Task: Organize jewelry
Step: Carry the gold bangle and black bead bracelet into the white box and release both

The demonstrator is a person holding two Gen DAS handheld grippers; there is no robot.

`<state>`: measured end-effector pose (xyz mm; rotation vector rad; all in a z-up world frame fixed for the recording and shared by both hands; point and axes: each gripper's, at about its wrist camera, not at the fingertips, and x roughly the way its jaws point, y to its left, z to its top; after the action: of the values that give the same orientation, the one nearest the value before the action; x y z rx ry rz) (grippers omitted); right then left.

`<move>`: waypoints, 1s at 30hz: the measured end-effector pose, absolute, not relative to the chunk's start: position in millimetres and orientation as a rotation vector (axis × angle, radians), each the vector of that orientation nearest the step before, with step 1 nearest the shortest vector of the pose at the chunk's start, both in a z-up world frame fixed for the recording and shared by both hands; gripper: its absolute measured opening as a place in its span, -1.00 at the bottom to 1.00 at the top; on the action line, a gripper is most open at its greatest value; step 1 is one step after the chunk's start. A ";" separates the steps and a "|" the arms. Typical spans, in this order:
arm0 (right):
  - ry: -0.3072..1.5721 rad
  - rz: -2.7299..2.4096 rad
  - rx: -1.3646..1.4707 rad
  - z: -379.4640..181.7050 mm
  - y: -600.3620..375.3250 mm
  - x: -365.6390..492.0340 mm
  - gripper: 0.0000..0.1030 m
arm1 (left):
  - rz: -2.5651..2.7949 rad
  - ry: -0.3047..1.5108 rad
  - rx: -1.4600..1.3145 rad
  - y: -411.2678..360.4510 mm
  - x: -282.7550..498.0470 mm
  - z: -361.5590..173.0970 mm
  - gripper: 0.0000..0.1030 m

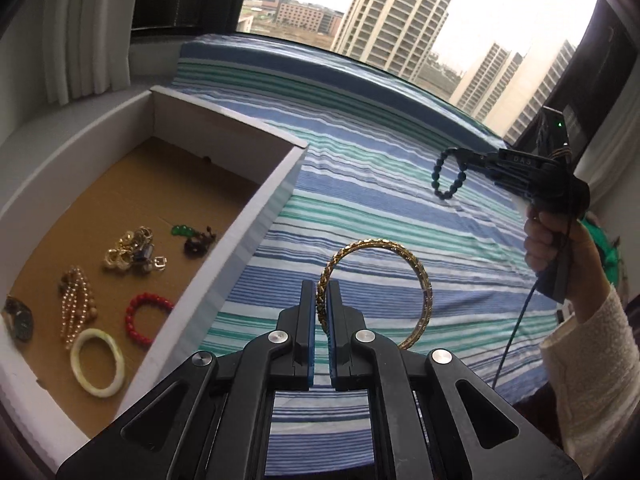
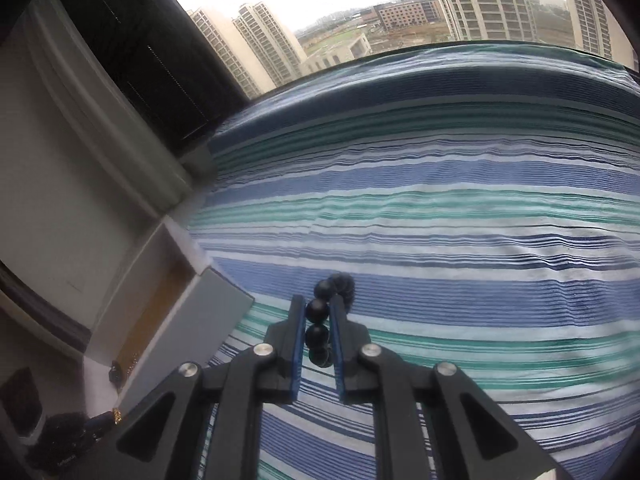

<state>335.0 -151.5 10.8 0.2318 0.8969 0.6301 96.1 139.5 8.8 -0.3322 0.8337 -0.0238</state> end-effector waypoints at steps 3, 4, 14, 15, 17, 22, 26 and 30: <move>0.837 0.757 0.227 48.8 -114.6 310.9 -0.76 | 0.062 0.793 -0.337 180.8 73.9 29.6 -0.95; 0.819 0.800 0.224 59.8 -99.1 303.9 -0.76 | 0.105 0.785 -0.333 195.6 68.1 31.9 -0.95; 0.866 1.055 0.138 62.6 90.3 262.8 -0.76 | 0.417 0.954 -0.389 312.1 73.1 -52.0 -0.95; 0.880 1.056 0.118 54.1 105.0 262.4 -0.76 | 0.424 0.976 -0.398 316.7 76.2 -61.8 -0.95; 0.897 1.040 0.060 39.4 132.7 262.8 -0.76 | 0.430 1.014 -0.400 318.4 75.4 -76.4 -0.94; 0.866 0.929 -0.151 5.2 183.7 263.8 -0.76 | 0.430 1.049 -0.410 315.4 86.0 -92.2 -0.89; 0.877 0.932 -0.235 -14.0 204.5 263.5 -0.63 | 0.456 1.014 -0.379 307.1 82.1 -86.2 -0.10; 0.848 0.959 -0.187 -7.8 202.3 253.6 0.07 | 0.552 0.922 -0.275 293.9 68.1 -63.8 0.65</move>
<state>253.6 202.3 -7.8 -0.1869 0.8485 0.9588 68.1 293.9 -63.8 -0.2754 0.9216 0.5522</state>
